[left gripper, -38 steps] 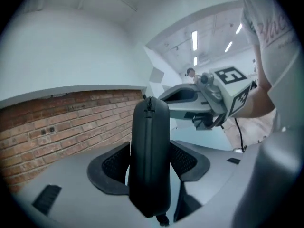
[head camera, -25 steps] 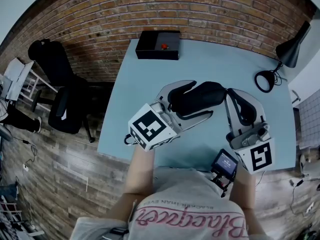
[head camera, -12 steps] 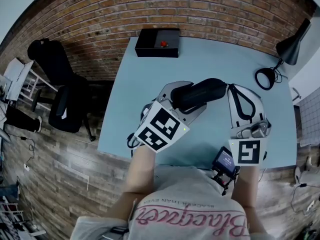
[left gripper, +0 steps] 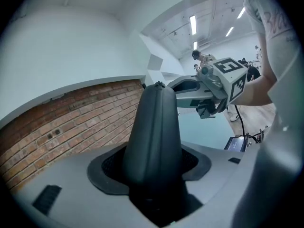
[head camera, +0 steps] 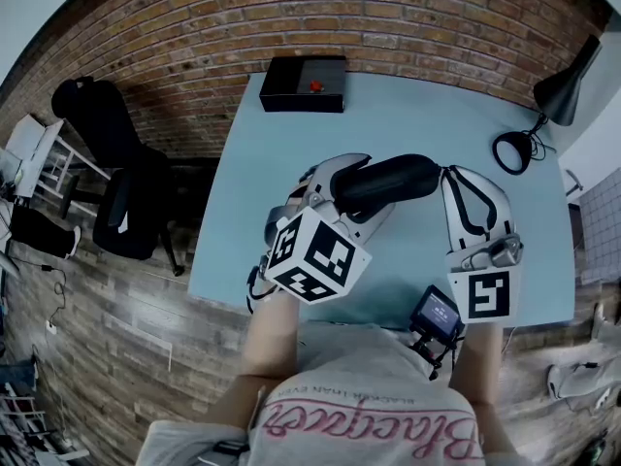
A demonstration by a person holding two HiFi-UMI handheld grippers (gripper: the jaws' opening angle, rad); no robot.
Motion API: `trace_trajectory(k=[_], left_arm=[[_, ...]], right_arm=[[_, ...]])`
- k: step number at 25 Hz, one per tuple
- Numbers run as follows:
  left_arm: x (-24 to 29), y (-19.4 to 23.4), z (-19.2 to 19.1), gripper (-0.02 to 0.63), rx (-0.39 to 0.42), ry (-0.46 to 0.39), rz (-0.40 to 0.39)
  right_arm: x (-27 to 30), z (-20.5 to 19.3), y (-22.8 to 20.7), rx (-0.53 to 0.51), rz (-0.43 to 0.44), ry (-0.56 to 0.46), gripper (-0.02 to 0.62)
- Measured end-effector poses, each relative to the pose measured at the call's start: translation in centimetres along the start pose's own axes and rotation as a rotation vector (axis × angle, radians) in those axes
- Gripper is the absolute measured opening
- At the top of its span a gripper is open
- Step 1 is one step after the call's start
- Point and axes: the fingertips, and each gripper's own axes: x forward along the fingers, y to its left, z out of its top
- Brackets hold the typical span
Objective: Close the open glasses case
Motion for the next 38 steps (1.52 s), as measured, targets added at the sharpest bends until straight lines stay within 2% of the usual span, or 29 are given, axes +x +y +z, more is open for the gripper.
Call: trace_trajectory(k=[2, 5, 10, 15, 20, 23, 27, 30, 35, 38], left_arm=[[-0.1, 0.0, -0.3, 0.275, 0.01, 0.007, -0.003], [-0.3, -0.2, -0.5, 0.275, 0.018, 0.016, -0.023], [-0.5, -0.3, -0.7, 0.275, 0.031, 0.029, -0.048], [-1.0, -0.2, -0.4, 0.276, -0.017, 0.006, -0.099], [-1.1, -0.4, -0.3, 0.276, -0.013, 0.03, -0.129], [-0.9, -0.8, -0.2, 0.276, 0.001, 0.048, -0.147], [-0.8, -0.7, -0.1, 0.276, -0.007, 0.05, -0.148], [-0.6, -0.6, 0.1, 0.276, -0.017, 0.062, -0.139], [-0.3, -0.5, 0.1, 0.275, 0.018, 0.126, -0.1], [0.5, -0.4, -0.7, 0.268, 0.081, 0.209, -0.048]], right_arm=[[0.2, -0.7, 0.3, 0.002, 0.022, 0.043, 0.025], [0.6, -1.1, 1.3, -0.064, 0.046, 0.092, 0.026], [1.2, -0.9, 2.4, -0.202, 0.048, 0.086, 0.031], [0.9, 0.3, 1.4, -0.254, -0.016, 0.039, 0.024], [0.5, 0.0, 0.8, -0.298, -0.053, 0.043, 0.02], [0.5, -0.1, 1.2, -0.366, -0.055, 0.056, 0.02], [0.5, 0.2, 1.0, -0.356, -0.063, 0.043, 0.02], [0.4, 0.1, 0.5, -0.401, -0.097, 0.058, 0.02], [0.2, -0.4, 0.0, -0.505, -0.161, 0.107, 0.02], [0.1, 0.4, 0.2, -0.525, -0.174, 0.078, 0.02]])
